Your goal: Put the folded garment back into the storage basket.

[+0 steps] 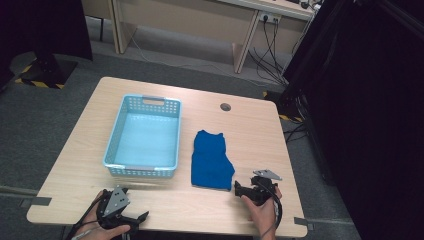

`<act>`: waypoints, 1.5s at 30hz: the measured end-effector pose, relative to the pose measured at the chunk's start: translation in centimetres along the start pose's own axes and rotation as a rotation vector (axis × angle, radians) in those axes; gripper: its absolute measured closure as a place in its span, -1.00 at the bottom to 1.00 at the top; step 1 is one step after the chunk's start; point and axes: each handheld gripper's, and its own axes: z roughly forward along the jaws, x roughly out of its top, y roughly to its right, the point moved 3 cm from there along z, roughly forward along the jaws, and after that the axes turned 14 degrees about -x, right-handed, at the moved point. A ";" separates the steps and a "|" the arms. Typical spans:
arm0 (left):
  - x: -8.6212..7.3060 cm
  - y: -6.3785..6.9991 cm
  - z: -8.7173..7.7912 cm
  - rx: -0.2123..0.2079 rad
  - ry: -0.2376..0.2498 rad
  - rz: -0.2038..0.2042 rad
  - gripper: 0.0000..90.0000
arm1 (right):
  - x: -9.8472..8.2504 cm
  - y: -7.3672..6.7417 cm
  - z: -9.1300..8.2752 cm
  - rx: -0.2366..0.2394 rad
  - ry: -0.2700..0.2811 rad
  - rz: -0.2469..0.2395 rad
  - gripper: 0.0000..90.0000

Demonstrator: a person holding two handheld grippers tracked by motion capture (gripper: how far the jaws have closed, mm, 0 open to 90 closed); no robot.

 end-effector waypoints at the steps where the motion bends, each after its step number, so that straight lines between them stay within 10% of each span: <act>1: 0.0 0.0 0.0 0.000 0.000 0.000 -1.00 | 0.0 0.0 0.0 0.000 0.000 0.000 -0.96; 27: 0.0 0.0 0.0 -0.002 0.000 0.001 -1.00 | 0.1 -0.2 0.0 -0.012 -0.006 0.012 -0.98; 45: 0.0 0.0 0.0 -0.003 0.000 0.002 -1.00 | 2.7 -1.7 -0.9 0.066 0.044 0.025 -0.91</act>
